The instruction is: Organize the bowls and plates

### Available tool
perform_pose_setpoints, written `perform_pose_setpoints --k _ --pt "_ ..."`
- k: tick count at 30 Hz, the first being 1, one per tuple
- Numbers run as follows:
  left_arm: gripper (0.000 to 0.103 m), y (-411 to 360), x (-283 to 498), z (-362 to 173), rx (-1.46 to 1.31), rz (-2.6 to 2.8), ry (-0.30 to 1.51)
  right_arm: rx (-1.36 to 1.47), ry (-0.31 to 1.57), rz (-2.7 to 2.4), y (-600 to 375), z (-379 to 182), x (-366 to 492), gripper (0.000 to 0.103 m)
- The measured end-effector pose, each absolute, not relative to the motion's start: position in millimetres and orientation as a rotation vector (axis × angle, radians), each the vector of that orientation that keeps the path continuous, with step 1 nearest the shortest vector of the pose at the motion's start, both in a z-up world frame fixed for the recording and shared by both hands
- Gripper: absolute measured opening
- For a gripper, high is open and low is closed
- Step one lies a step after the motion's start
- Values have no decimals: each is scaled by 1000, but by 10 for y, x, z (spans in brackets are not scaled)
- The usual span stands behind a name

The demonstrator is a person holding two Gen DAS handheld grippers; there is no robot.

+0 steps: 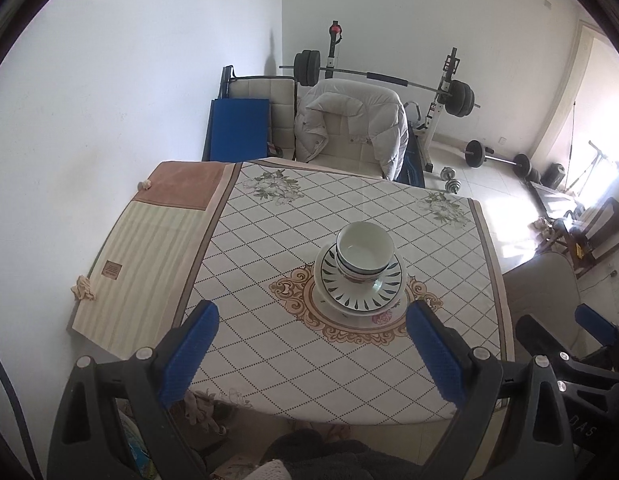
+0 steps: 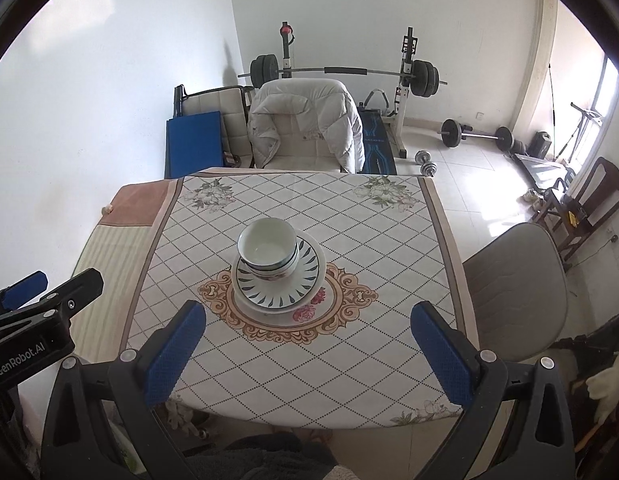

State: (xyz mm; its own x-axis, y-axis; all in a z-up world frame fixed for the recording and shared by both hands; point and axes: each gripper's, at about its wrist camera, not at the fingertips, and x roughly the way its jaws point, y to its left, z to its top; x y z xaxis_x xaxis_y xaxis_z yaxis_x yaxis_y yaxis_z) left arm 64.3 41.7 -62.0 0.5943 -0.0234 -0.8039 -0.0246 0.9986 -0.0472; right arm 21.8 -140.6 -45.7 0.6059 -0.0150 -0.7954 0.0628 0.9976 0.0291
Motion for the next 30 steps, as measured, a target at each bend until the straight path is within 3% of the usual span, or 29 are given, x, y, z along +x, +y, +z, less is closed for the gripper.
perform_pose_setpoints --k 30 --pt "96 637 140 -320 16 -55 863 9 854 -156 -1067 -26 -377 103"
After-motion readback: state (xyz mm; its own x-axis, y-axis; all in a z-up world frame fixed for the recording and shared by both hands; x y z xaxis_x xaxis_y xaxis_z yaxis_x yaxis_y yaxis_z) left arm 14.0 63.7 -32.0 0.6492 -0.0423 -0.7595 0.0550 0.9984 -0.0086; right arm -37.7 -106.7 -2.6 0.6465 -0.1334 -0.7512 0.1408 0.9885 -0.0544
